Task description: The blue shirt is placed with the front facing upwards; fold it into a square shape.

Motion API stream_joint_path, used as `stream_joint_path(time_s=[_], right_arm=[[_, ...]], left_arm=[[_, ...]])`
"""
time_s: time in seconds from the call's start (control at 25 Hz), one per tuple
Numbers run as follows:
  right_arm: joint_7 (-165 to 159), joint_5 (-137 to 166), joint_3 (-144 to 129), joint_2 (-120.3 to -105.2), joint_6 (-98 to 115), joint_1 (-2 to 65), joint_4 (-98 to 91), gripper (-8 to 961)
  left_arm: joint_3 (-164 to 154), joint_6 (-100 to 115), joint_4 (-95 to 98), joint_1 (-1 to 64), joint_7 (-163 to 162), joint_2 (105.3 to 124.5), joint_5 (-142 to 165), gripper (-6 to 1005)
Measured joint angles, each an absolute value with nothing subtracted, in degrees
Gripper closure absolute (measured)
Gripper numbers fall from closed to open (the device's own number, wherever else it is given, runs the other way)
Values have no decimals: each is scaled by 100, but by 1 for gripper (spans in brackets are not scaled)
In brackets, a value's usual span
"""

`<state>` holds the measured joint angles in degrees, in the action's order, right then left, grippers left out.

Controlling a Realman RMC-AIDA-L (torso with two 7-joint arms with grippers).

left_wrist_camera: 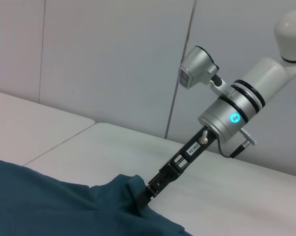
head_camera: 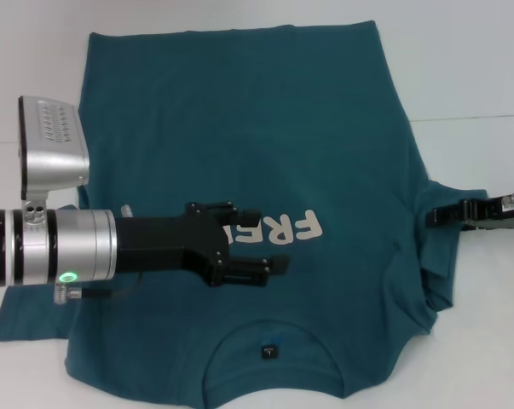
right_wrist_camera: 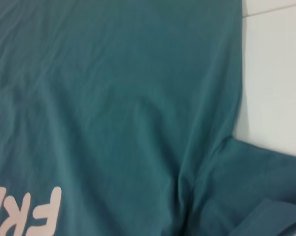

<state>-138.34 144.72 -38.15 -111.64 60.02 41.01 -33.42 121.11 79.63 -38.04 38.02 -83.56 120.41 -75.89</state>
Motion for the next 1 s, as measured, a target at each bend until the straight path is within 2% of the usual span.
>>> stream_joint_path(time_s=[0.04, 0.24, 1.0], right_arm=[[-13834, 14470, -3815, -11164, 5997, 4109, -3343, 105], [-13834, 14462, -3814, -11187, 5927, 4139, -3336, 327], [-13834, 14246, -3840, -11235, 5967, 4132, -3333, 330]], left_arm=[[12111, 7963, -3805, 3802, -8354, 12043, -7588, 125], [12117, 7963, -3803, 3804, -8339, 12049, -7584, 125], [12111, 7892, -3789, 3826, -8332, 12050, -7583, 125]])
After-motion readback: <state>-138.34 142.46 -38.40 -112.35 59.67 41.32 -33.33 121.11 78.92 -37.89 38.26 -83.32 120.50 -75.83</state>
